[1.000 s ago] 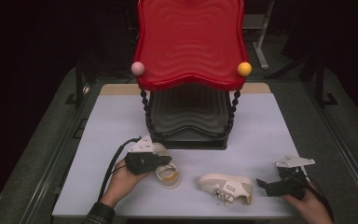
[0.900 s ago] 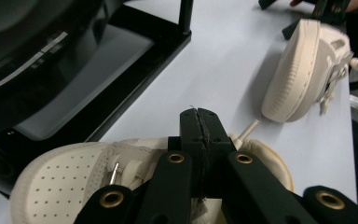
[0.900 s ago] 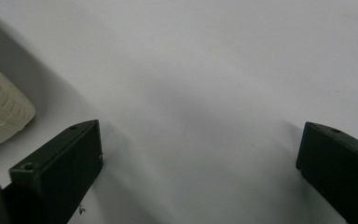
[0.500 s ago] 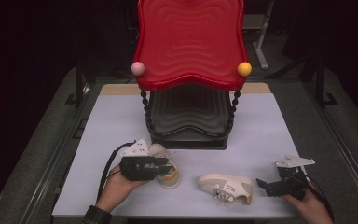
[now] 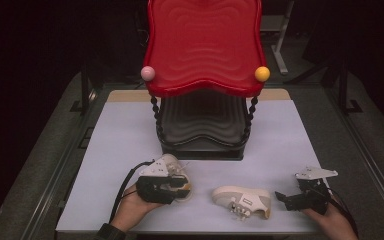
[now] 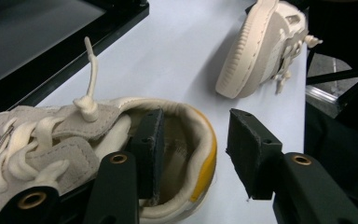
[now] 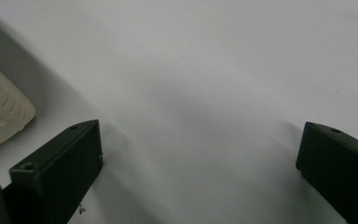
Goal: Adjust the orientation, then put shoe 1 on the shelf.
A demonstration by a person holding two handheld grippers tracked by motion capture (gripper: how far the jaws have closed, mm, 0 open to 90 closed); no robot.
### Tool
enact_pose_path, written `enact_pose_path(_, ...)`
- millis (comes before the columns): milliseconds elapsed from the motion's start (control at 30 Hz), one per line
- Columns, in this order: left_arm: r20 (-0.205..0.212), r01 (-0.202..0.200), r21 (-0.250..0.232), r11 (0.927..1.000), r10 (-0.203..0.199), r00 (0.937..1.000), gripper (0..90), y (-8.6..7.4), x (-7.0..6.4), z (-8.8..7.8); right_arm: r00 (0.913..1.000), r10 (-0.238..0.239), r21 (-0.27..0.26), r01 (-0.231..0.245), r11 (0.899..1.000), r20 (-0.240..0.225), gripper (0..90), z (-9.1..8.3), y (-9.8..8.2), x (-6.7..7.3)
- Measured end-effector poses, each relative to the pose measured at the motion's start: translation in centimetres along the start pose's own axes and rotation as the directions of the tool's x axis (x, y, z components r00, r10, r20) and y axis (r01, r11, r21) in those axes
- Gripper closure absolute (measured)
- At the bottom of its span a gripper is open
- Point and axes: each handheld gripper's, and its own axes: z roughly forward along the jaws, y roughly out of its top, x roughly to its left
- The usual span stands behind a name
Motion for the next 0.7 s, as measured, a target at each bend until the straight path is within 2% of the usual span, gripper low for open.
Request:
enact_pose_path(167,-0.002,0.008,0.008,0.9999,-0.008,1.0000,60.2,-0.2,0.1,0.4,1.0000,0.000,0.000,0.000,1.000,0.000,0.0,0.0,0.0,0.0)
enact_pose_path(200,0.001,0.004,0.012,0.9999,-0.004,1.0000,66.1,-0.2,0.0,0.4,1.0000,0.000,0.000,0.000,1.000,0.000,0.0,0.0,0.0,0.0)
enact_pose_path(267,0.010,0.001,0.017,0.9999,-0.002,1.0000,71.4,-0.2,0.0,0.6,1.0000,0.000,-0.001,0.000,1.000,0.000,0.0,0.0,0.0,0.0)
enact_pose_path(367,0.017,0.006,0.026,0.9996,-0.007,0.9998,75.0,0.0,0.0,0.8,1.0000,0.001,0.000,-0.001,1.000,-0.001,0.0,0.0,0.0,0.0)
enact_pose_path(500,0.013,-0.012,0.042,0.9990,0.012,0.9998,75.9,0.2,-0.2,0.6,1.0000,0.001,0.000,-0.001,1.000,0.000,0.0,0.0,0.0,0.0)
enact_pose_path(700,0.058,-0.026,0.053,0.9983,0.023,0.9980,76.0,0.8,-0.9,0.6,1.0000,0.000,0.000,0.000,1.000,-0.001,0.0,0.0,0.0,0.0)
